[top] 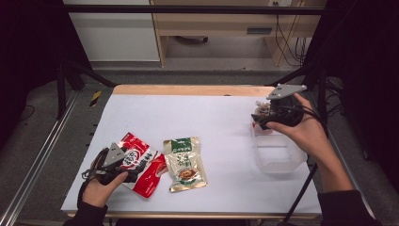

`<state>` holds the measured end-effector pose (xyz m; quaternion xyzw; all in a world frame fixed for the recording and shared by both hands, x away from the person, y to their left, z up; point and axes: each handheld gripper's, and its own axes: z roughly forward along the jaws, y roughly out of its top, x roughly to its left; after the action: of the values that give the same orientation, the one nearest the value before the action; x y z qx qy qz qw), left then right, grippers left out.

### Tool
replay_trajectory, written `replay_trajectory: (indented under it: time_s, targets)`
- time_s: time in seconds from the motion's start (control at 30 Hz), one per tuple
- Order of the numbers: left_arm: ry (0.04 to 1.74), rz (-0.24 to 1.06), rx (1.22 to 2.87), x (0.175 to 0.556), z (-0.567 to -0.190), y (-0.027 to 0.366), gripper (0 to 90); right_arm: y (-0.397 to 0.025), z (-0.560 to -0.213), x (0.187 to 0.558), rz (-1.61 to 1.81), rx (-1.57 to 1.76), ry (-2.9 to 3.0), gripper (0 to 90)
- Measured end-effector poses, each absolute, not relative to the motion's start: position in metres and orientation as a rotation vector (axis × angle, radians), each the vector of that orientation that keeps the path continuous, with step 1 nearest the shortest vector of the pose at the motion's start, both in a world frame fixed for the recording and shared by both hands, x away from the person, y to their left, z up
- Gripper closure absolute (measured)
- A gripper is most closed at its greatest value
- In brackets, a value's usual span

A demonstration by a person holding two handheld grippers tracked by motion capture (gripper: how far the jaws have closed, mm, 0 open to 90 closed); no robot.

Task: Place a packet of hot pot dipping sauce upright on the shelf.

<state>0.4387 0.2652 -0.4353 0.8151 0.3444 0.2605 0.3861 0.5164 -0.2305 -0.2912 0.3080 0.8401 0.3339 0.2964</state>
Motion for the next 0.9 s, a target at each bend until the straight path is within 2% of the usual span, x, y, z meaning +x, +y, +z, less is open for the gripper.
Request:
replay_trajectory:
  time_s: [0.2, 0.27, 0.43, 0.9]
  targets:
    - [0.874, 0.663, 2.079, 0.439, -0.436, 0.265, 8.5, -0.202, -0.305, 0.496, 0.933, 0.764, 2.256, 15.9]
    - [0.872, 0.664, 2.086, 0.439, -0.436, 0.266, 8.5, -0.193, -0.311, 0.490, 0.951, 0.751, 2.271, 19.4]
    - [0.874, 0.664, 2.082, 0.439, -0.436, 0.265, 8.5, -0.165, -0.333, 0.475, 0.969, 0.728, 2.333, 21.3]
    - [0.834, 0.610, 2.138, 0.443, -0.436, 0.256, 9.6, -0.122, -0.387, 0.448, 1.032, 0.724, 2.371, 28.9]
